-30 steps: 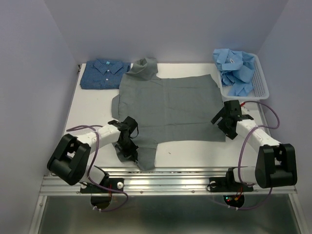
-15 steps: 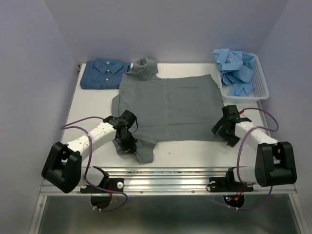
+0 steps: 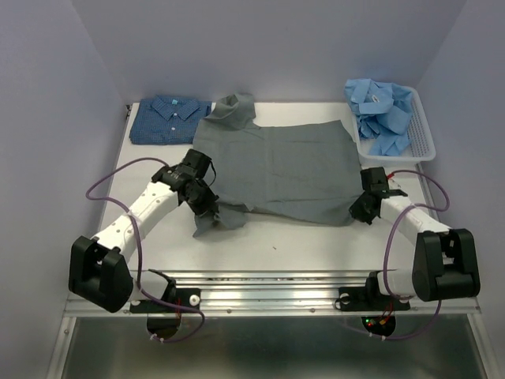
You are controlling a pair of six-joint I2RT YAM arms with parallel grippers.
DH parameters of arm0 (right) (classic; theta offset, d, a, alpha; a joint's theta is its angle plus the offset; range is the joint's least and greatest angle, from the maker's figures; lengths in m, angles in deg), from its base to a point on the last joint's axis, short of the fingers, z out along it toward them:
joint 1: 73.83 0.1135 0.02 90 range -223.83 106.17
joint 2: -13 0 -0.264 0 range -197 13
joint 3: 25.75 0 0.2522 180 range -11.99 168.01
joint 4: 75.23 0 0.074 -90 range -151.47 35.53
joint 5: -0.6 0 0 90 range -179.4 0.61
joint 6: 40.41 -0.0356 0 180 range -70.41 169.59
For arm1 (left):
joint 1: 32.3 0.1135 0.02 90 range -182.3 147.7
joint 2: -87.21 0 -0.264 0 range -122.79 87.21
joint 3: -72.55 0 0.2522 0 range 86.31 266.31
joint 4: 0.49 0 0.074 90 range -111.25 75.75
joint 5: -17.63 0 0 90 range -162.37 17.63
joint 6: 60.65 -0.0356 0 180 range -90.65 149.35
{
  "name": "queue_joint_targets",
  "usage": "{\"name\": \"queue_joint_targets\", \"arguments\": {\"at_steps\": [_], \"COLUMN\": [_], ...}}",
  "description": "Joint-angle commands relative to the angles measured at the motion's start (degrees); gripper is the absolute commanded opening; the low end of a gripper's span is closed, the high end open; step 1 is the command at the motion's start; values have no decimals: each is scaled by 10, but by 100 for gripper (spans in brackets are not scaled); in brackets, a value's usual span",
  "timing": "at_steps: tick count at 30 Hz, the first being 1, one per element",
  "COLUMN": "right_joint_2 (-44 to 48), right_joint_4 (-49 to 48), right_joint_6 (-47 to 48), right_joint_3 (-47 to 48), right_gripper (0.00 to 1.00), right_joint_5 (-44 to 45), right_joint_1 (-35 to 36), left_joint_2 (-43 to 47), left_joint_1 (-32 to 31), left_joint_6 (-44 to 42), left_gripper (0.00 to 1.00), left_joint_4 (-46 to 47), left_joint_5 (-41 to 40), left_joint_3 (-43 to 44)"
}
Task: Fold and stack the long sleeve shirts
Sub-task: Fold the shirt
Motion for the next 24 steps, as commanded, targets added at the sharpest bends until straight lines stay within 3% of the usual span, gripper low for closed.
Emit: {"name": "queue_joint_targets", "arguments": {"at_steps": [1, 7, 19, 24], "right_joint_2": [22, 12, -91, -108], "right_joint_4": [-59, -102, -176, -177], "right_joint_6": [10, 26, 33, 36], "right_joint_3": [48, 111, 188, 190], "right_gripper": [1, 1, 1, 1], "right_joint_5": [-19, -7, -9, 15], "right_joint_1": [0, 0, 0, 0], "left_joint_2": [4, -33, -228, -259], "left_joint_1": [40, 88, 105, 105], "left_joint_6": [-47, -93, -151, -152], "left_gripper": [0, 0, 0, 0], "left_joint_4": [28, 115, 133, 135], "left_joint_5": [-23, 8, 35, 36], "left_joint_3": [49, 94, 235, 260]}}
